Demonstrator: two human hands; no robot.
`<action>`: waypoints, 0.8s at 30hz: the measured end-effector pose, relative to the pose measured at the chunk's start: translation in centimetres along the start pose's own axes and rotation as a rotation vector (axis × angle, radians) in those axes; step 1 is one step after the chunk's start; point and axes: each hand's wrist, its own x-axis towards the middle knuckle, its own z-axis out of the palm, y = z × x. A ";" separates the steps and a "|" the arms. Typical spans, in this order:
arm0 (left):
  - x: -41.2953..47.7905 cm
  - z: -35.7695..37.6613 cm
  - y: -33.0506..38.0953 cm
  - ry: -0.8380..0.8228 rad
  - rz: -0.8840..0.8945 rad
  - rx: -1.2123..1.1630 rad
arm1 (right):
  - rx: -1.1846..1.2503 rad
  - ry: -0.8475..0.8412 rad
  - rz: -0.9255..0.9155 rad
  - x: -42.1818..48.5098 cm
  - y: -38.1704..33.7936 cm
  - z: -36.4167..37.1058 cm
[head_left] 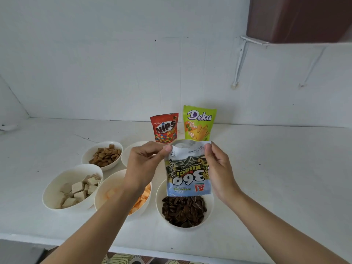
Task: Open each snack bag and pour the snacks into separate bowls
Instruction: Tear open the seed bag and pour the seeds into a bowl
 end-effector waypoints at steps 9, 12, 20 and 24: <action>0.3 -0.8 0.9 0.026 0.030 -0.045 | -0.033 -0.033 -0.044 -0.3 -0.1 -0.1; 0.4 -0.6 1.2 0.017 0.036 -0.039 | -0.050 -0.005 -0.075 -0.2 -0.5 0.5; -0.1 -0.8 2.0 -0.017 0.023 -0.020 | -0.067 0.038 -0.101 0.1 -1.2 0.6; -1.3 0.4 2.0 -0.224 -0.095 0.034 | -0.097 0.000 -0.104 -0.3 -1.0 1.1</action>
